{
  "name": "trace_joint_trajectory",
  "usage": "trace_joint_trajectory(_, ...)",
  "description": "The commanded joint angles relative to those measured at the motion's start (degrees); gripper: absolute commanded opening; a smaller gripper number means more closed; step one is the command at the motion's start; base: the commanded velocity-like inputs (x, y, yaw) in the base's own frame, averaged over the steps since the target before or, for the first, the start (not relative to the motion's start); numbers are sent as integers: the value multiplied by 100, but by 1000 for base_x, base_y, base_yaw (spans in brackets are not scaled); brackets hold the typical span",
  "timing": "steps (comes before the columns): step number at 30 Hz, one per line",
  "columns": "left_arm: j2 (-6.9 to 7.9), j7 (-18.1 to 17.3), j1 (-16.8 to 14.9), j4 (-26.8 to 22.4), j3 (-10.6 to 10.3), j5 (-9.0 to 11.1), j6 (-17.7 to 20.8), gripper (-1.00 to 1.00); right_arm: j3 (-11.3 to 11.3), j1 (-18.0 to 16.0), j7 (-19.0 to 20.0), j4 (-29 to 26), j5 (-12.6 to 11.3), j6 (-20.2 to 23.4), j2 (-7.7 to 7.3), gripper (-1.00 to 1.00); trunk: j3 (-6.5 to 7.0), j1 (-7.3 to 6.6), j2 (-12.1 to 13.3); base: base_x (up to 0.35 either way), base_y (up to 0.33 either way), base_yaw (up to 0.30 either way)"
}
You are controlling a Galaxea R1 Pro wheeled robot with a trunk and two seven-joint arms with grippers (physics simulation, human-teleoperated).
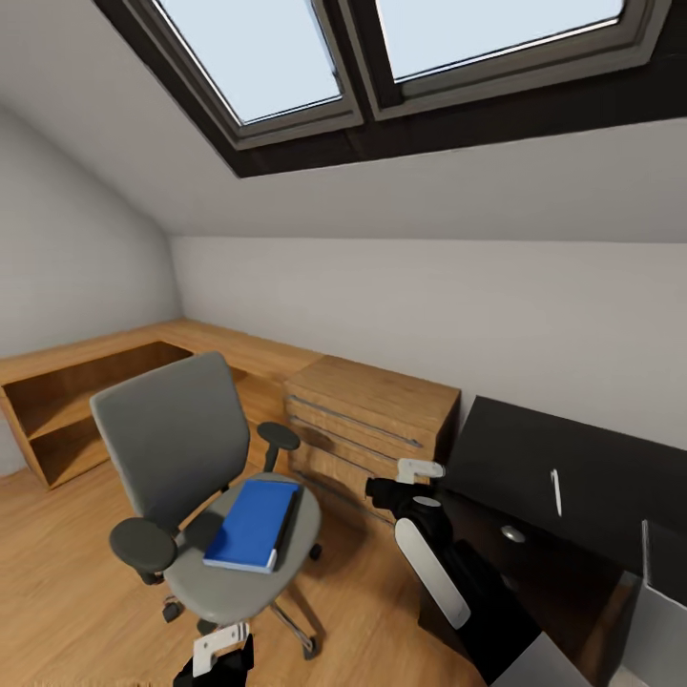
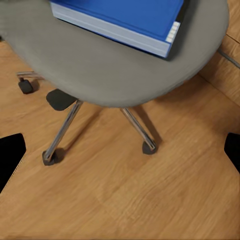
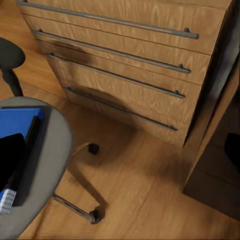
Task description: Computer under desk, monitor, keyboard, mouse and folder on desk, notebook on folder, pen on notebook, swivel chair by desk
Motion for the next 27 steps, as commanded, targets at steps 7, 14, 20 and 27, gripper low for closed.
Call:
trace_joint_trajectory(7, 8, 38, -10, -1, -34, 60, -45, 100, 7, -5, -51, 4, -37, 4, -2, 100, -22, 0, -4, 0, 0, 277)
trace_joint_trajectory(14, 8, 39, -10, -1, -32, 60, -45, 100, 7, -5, -42, 5, -36, 4, -2, 100, -37, 0, -4, 0, 0, 276)
trace_joint_trajectory(20, 12, 46, -10, -1, -32, 64, -45, 100, 151, -5, -42, 5, -36, 4, -2, 100, -49, 0, -4, 0, 0, 276)
trace_joint_trajectory(27, 23, 47, -10, -1, -15, 69, -45, 100, 223, -5, -49, 5, -36, 4, -7, 100, -63, 0, -4, 0, 0, 175)
